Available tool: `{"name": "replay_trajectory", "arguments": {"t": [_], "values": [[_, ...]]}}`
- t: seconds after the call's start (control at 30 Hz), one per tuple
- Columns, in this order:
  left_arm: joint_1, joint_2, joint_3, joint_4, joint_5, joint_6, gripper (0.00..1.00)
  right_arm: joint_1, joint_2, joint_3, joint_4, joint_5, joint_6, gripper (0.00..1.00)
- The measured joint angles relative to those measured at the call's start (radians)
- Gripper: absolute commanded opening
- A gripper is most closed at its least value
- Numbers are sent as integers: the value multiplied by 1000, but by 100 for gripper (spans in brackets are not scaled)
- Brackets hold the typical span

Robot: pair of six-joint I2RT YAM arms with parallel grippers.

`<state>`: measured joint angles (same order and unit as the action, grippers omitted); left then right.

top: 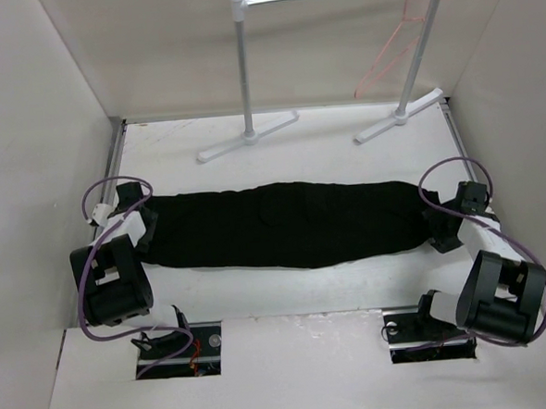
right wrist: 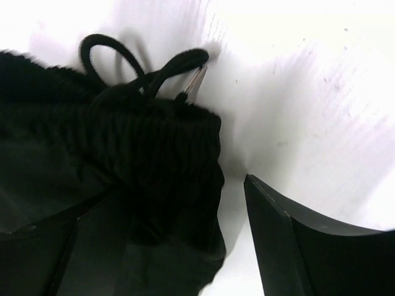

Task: Place the trousers on the hanger
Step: Fold the trousers at the center of the board.

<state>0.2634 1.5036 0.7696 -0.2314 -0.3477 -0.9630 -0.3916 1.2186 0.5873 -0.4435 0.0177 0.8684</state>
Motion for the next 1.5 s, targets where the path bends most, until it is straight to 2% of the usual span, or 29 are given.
{"name": "replay_trajectory", "arguments": {"t": [0.07,0.13,0.17,0.2,0.23,0.27,0.37,0.5,0.63,0.8,0.9,0.97,1.13,1.3,1.5], "values": [[-1,0,-2,6,-7,-10,56,0,32,3,33,-1,7,67],[-1,-1,-3,7,-10,-18,56,0,60,10,72,-6,18,49],[-2,-3,-3,7,-11,-21,56,3,80,14,91,-10,26,33],[-4,-6,-5,7,-12,-24,56,7,99,19,105,-14,32,23],[-9,-11,-6,6,-13,-26,56,12,115,24,118,-17,44,15],[-13,-20,-8,4,-13,-27,56,15,122,27,124,-17,53,12],[-34,-64,-10,-5,-15,-27,56,27,77,29,105,8,71,9],[-122,-147,-10,-23,-15,-32,56,32,-89,103,-14,88,63,10],[-360,-236,-10,-58,-2,-44,56,0,-221,317,-114,137,20,12],[-678,-289,3,-135,10,-96,57,8,-295,569,-146,174,-58,12],[-786,-284,40,-190,8,-121,58,79,-315,652,-184,188,-108,12],[-815,-284,77,-215,4,-127,59,161,-311,698,-214,194,-136,12],[-748,-352,125,-240,9,-109,62,501,-222,816,-266,239,-163,14],[-528,-504,119,-267,47,-53,63,856,-34,924,-285,330,-159,16],[-303,-619,34,-267,123,-17,64,1134,278,1100,-291,386,-154,17]]}}
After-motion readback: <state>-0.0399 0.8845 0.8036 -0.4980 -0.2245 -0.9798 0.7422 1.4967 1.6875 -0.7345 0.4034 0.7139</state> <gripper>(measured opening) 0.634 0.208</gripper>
